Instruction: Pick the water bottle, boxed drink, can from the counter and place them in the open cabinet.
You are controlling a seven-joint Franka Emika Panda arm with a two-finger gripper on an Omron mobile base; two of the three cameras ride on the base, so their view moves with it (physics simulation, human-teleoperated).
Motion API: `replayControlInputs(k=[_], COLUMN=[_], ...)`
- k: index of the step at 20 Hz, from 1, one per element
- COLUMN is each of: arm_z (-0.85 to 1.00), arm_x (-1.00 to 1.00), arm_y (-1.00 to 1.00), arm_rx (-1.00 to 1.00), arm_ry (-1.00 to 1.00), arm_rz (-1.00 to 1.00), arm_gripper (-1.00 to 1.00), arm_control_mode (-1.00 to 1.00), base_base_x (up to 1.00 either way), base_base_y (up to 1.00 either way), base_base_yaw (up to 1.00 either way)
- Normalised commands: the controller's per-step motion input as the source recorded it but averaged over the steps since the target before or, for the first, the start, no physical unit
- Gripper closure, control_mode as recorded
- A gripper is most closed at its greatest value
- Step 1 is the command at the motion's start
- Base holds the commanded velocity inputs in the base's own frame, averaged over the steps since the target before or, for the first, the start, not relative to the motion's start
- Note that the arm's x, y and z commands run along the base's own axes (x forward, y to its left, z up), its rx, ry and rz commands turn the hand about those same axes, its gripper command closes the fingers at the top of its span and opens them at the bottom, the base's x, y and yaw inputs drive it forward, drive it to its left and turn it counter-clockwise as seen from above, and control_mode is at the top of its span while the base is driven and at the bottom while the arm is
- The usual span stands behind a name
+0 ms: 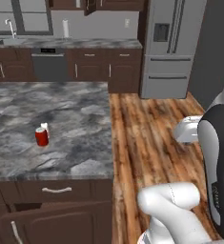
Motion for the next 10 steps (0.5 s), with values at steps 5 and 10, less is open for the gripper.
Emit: replayControlInputs(k=[5,10], arm_z=[0.00,0.00], arm_x=[0.00,0.00], arm_y=[0.00,0.00], arm_rx=[0.00,0.00], arm_ry=[0.00,0.00], arm_rz=[0.00,0.00], arm_gripper=[-1.00,-1.00], arm_control_mode=[1.00,1.00], base_base_x=[-0.17,0.44], base_base_y=[1.00,1.00], base_base_yaw=[-0.30,-0.13])
